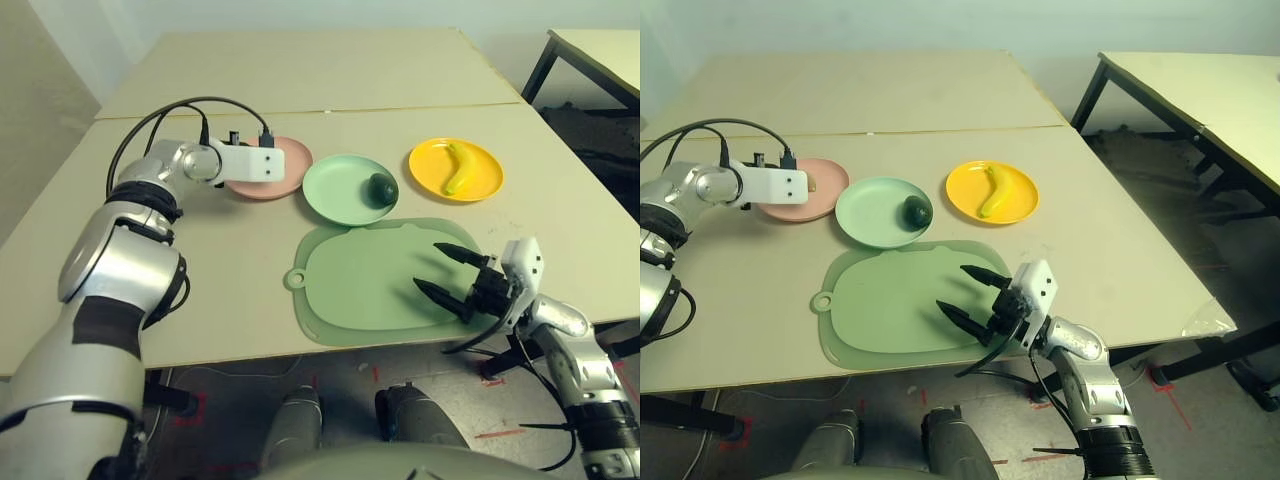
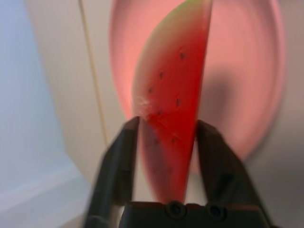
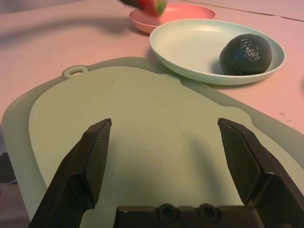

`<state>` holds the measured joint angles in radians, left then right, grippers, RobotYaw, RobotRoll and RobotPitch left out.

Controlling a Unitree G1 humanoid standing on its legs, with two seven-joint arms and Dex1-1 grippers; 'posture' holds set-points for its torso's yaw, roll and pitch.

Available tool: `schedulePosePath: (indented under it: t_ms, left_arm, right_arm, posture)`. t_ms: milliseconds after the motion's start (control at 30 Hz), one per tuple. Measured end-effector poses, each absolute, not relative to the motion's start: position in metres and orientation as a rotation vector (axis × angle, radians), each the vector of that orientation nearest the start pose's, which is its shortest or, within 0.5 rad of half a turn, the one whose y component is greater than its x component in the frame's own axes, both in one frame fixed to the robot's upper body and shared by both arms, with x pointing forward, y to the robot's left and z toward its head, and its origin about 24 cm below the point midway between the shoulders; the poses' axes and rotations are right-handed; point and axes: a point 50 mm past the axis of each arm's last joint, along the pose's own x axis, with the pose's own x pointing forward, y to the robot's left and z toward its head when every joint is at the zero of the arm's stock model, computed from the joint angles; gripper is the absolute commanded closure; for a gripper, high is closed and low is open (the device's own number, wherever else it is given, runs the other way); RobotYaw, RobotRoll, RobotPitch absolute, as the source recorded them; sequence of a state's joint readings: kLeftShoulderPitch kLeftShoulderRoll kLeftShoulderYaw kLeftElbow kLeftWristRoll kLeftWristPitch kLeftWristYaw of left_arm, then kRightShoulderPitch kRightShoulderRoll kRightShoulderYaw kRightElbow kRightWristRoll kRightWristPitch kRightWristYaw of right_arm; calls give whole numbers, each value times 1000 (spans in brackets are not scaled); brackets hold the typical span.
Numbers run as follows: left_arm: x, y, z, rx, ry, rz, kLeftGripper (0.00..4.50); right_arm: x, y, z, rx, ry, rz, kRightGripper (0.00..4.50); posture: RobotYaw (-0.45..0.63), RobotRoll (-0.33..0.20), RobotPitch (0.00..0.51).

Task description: Place the fruits into color-matched plates.

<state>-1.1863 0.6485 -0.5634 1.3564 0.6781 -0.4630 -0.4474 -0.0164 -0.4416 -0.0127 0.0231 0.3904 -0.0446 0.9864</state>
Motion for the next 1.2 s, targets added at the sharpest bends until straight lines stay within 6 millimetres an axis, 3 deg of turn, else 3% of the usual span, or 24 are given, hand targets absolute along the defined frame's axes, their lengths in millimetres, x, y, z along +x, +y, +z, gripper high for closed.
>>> schedulePosePath:
  t_ms: [67, 133, 667, 900, 1067, 1200]
  left_arm:
    - [396, 248, 157, 1562, 315, -578, 510]
    - [396, 248, 157, 1563, 310, -574, 48]
    - [401, 241, 162, 1491, 240, -501, 48]
    - [404, 244, 175, 1278, 158, -370, 48]
    - [400, 254, 185, 915, 60, -332, 48]
    - [385, 271, 177, 652, -11, -332, 48]
  right_arm:
    - [235, -192, 66, -71, -20, 970, 0]
    - [233, -191, 66, -69, -16, 966, 0]
    - [230, -191, 67, -64, -2, 950, 0]
    - [232, -191, 68, -67, -7, 948, 0]
    - [231, -195, 67, -77, -13, 918, 0]
    - [232, -208, 65, -106, -33, 847, 0]
  posture:
    - [-41, 0, 101]
    - [-43, 0, 102]
    - [-41, 0, 94]
    - [-37, 0, 97]
    - [-17, 0, 106]
    - [10, 0, 111]
